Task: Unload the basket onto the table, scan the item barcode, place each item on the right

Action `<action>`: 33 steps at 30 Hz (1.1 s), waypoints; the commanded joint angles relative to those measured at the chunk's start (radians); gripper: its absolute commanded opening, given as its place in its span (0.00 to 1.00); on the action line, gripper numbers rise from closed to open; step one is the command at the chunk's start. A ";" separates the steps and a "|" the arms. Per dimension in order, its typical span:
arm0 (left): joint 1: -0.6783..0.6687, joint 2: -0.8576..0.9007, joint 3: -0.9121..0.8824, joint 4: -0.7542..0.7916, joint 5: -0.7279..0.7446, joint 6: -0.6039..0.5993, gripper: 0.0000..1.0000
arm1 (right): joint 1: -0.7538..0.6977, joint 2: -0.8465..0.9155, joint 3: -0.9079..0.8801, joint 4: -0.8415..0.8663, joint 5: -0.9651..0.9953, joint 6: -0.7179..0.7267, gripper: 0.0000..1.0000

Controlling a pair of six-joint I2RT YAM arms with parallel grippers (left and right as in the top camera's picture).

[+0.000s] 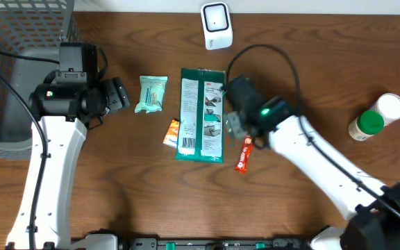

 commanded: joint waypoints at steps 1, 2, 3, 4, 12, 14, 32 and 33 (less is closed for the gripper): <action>0.004 0.005 0.003 -0.002 0.006 0.009 0.85 | -0.120 -0.016 0.014 -0.008 -0.213 0.082 0.70; 0.004 0.005 0.003 -0.002 0.006 0.009 0.86 | -0.150 -0.014 0.002 -0.005 -0.235 0.110 0.69; 0.004 0.005 0.003 -0.002 0.006 0.009 0.86 | -0.177 -0.010 -0.016 0.006 -0.264 0.129 0.69; 0.004 0.005 0.003 -0.002 0.006 0.009 0.86 | -0.210 -0.006 -0.041 0.029 -0.311 0.136 0.67; 0.004 0.005 0.003 -0.002 0.006 0.009 0.85 | -0.362 0.027 -0.282 0.306 -0.631 0.189 0.58; 0.004 0.005 0.003 -0.002 0.006 0.008 0.86 | -0.360 0.027 -0.339 0.380 -0.632 0.225 0.56; 0.004 0.005 0.003 -0.002 0.006 0.009 0.85 | -0.265 0.028 -0.629 0.814 -0.447 0.389 0.17; 0.004 0.005 0.003 -0.002 0.006 0.009 0.85 | -0.260 0.028 -0.629 0.827 -0.445 0.389 0.05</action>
